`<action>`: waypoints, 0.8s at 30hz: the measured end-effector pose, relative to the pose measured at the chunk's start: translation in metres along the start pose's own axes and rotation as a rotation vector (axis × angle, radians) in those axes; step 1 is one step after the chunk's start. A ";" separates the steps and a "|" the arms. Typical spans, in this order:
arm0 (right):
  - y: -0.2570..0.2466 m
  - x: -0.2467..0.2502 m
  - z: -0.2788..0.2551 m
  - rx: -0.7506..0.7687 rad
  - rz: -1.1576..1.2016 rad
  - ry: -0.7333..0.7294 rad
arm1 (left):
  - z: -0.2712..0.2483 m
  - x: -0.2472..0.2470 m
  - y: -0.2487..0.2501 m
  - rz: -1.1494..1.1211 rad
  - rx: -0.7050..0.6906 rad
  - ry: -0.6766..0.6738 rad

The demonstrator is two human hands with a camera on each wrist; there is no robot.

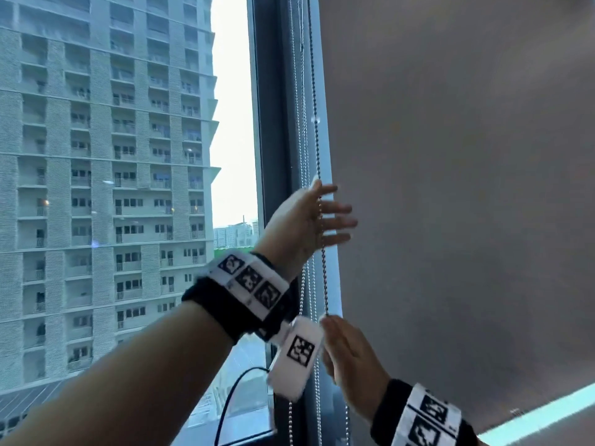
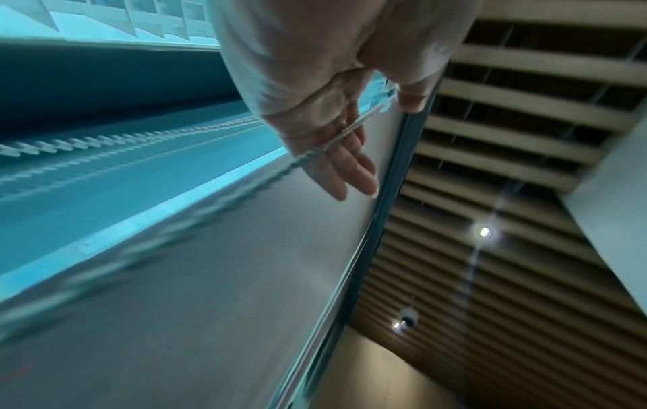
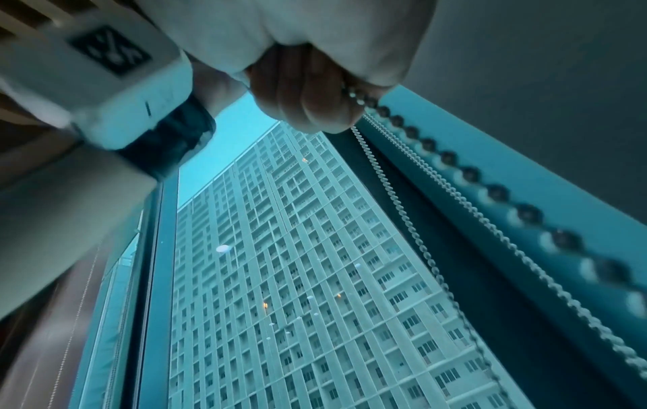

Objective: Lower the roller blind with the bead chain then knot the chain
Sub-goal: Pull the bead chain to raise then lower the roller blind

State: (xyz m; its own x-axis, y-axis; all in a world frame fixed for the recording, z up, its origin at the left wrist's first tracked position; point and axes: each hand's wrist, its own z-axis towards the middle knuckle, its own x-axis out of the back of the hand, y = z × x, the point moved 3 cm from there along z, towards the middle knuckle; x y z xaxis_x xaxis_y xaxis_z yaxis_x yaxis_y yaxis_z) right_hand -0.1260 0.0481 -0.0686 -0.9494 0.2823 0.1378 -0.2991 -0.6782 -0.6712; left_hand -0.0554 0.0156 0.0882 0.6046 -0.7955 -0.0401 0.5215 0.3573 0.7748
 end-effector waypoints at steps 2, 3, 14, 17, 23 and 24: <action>0.006 0.001 -0.004 -0.010 0.018 -0.023 | 0.009 -0.006 0.018 -0.053 -0.019 0.075; 0.009 0.001 -0.004 -0.006 0.030 -0.040 | 0.012 -0.008 0.023 -0.052 -0.025 0.115; -0.015 0.026 0.041 -0.049 -0.066 -0.061 | 0.001 -0.011 0.012 0.051 -0.129 0.115; -0.043 0.030 0.062 -0.012 -0.003 0.038 | -0.017 -0.007 -0.014 0.099 -0.095 0.131; -0.086 0.028 0.089 0.085 0.070 0.019 | -0.060 -0.003 -0.071 0.127 0.010 0.128; -0.091 0.026 0.091 0.090 0.093 0.003 | -0.064 -0.002 -0.075 0.126 0.022 0.126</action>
State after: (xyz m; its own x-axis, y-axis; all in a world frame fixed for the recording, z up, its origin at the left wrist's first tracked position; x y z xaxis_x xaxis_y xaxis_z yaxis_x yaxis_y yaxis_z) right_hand -0.1325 0.0556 0.0619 -0.9732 0.2170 0.0759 -0.2172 -0.7599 -0.6126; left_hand -0.0574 0.0219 -0.0101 0.7355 -0.6772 -0.0194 0.4245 0.4383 0.7923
